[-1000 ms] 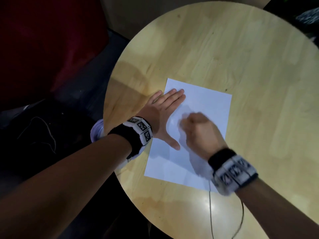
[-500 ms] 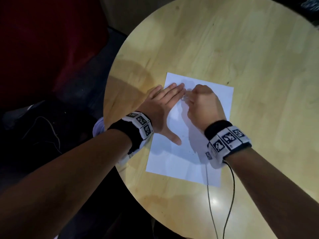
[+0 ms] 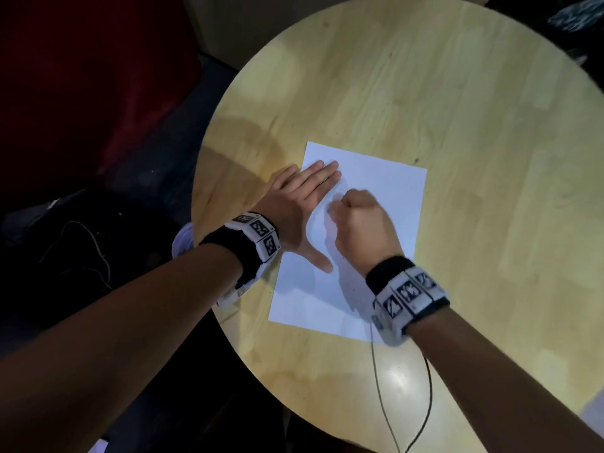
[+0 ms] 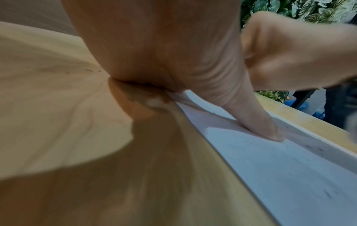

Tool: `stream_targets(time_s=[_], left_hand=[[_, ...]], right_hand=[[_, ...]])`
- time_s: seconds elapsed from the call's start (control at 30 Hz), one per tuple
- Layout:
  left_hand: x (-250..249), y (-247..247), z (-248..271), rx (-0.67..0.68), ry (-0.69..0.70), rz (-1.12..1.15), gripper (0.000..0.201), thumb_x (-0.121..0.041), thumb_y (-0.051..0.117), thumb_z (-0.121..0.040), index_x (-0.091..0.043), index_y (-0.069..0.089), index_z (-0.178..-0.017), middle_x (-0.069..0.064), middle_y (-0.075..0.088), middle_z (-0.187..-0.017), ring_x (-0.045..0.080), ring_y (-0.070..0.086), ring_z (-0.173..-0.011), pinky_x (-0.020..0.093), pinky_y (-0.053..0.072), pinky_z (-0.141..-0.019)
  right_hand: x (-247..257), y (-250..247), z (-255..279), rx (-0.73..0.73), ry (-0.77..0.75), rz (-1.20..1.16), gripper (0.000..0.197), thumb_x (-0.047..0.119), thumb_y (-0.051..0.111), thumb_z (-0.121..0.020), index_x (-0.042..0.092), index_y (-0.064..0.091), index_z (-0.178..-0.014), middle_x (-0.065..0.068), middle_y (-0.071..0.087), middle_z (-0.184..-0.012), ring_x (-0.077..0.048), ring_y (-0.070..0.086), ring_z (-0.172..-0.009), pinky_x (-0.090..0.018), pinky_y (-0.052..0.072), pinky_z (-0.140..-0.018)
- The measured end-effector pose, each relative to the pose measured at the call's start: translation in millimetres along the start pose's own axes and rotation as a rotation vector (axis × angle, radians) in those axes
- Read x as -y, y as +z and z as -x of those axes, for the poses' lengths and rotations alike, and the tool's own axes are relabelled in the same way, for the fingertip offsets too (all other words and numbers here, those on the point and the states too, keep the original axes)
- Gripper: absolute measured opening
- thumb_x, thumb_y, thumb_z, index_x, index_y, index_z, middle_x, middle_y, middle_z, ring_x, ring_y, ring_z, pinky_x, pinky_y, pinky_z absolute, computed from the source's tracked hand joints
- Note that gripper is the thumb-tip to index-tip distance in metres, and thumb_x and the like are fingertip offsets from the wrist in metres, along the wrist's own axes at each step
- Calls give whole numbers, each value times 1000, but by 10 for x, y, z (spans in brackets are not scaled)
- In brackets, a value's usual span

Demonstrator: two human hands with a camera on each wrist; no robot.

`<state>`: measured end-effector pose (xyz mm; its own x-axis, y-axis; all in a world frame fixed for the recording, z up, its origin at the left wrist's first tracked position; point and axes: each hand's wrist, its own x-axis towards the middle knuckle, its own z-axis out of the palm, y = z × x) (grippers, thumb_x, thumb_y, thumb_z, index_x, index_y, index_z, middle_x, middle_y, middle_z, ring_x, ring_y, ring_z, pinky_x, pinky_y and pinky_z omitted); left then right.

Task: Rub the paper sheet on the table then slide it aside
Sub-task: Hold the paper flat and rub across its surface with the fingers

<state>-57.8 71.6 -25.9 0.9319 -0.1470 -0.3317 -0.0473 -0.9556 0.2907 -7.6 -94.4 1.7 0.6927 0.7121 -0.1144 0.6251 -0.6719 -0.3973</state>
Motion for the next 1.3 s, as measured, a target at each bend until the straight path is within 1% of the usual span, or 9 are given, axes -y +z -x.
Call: stream_targets(time_s=[0.17, 0.37, 0.53, 0.63, 0.73, 0.87, 0.97, 1.1, 1.3], left_hand=[[3, -6, -1, 10, -7, 9, 159, -103, 57, -40, -21, -1, -164, -7, -10, -171, 11, -10, -156, 41, -10, -124], [10, 0, -31, 13, 3, -33, 161, -105, 53, -39, -20, -3, -163, -7, -10, -171, 13, -8, -157, 42, -7, -124], [8, 25, -13, -22, 4, -26, 160, -106, 52, -39, -19, 1, -164, -7, -7, -171, 13, -7, -157, 41, -7, -124], [2, -3, -31, 23, -8, -33, 161, -107, 47, -38, -21, -6, -163, -8, -12, -170, 12, -11, -156, 41, -9, -124], [-11, -30, -35, 53, -10, -38, 161, -107, 43, -37, -20, -10, -162, -7, -14, -170, 13, -13, -156, 41, -10, -124], [-13, -52, -14, 42, 0, -23, 160, -106, 48, -41, -19, -5, -163, -6, -12, -170, 13, -11, -156, 41, -11, -124], [-16, -47, 8, 18, 6, 2, 159, -105, 54, -42, -18, 0, -164, -4, -7, -171, 15, -8, -157, 43, -6, -125], [-14, -64, -7, 37, 3, 7, 160, -103, 58, -41, -17, 1, -164, -3, -4, -171, 16, -6, -157, 45, -3, -125], [-12, -49, -14, 37, -18, 12, 160, -101, 61, -42, -18, -1, -164, -4, -6, -171, 15, -8, -157, 41, -9, -124]], right_hand=[[55, -65, 359, 129, -126, -44, 8, 9, 58, -68, 7, 65, -73, -9, 56, -79, -30, 56, -72, -24, 40, -52], [-79, -117, -272, -34, 93, 55, 21, -4, 56, -71, 0, 68, -88, -17, 57, -88, -36, 55, -83, -32, 40, -53], [75, -39, 431, 76, -119, -33, 26, 20, 48, -73, 4, 67, -76, -10, 56, -80, -30, 55, -72, -29, 43, -46], [-44, -118, 84, 100, -83, 18, 15, 2, 63, -66, 2, 69, -80, -14, 56, -81, -34, 57, -75, -32, 46, -51], [-132, -132, -345, -4, 52, 41, 25, -3, 55, -72, 2, 68, -94, -18, 56, -87, -36, 55, -83, -36, 47, -58], [-22, -41, -65, -8, 8, 5, 19, -5, 60, -64, -2, 66, -82, -18, 56, -81, -35, 54, -73, -33, 43, -52], [33, -41, 352, 88, -78, -46, 19, 14, 57, -72, 0, 66, -81, -13, 56, -81, -31, 53, -70, -30, 46, -51], [-150, -120, -9, 17, -32, -81, 15, -10, 63, -66, -1, 67, -77, -15, 56, -76, -34, 55, -67, -38, 51, -50], [-76, -47, -45, -54, 46, -114, 14, -11, 62, -69, -2, 64, -80, -17, 57, -79, -35, 55, -72, -37, 50, -53]])
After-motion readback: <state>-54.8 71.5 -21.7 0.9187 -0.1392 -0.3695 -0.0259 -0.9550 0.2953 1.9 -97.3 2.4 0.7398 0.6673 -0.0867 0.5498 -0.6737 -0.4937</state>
